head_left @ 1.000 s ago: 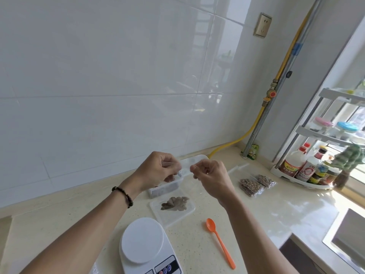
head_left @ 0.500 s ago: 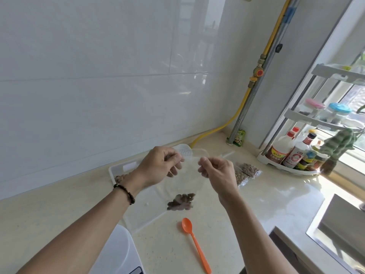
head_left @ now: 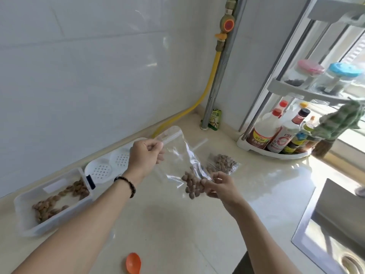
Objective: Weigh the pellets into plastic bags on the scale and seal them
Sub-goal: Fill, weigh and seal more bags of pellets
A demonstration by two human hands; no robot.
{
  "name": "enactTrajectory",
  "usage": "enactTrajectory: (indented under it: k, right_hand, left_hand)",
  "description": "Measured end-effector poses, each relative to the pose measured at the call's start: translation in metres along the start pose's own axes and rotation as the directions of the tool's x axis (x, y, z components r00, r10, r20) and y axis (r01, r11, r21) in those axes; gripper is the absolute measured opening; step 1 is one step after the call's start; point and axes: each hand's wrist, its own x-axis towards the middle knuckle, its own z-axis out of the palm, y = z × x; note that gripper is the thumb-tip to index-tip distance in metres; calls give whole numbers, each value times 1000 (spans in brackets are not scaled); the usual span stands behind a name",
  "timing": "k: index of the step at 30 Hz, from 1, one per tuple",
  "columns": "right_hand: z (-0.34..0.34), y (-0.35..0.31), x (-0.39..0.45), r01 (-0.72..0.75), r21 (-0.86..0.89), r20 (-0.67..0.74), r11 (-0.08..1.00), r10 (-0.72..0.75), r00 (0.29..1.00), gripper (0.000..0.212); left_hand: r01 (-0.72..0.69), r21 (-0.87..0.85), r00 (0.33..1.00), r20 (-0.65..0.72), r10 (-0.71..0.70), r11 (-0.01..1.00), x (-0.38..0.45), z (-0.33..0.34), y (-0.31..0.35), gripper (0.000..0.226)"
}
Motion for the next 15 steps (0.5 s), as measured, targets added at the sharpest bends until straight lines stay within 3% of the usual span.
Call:
enactTrajectory:
  k: [6,9,15]
  right_hand:
    - [-60,16,58,-79,-18,-292,997,70,954,32]
    - [-67,32,82,-149,-144,-405,978,79,911,35]
    - [-65,50,101,-253,-347,-496,903,52,867,42]
  left_hand:
    - [-9,329,999,45,-7,944,57,74,-39,27]
    - [-10,390,997,69,-19,921,74,102,-55,28]
    - [5,463,995,82,-49,886,93,124,-76,30]
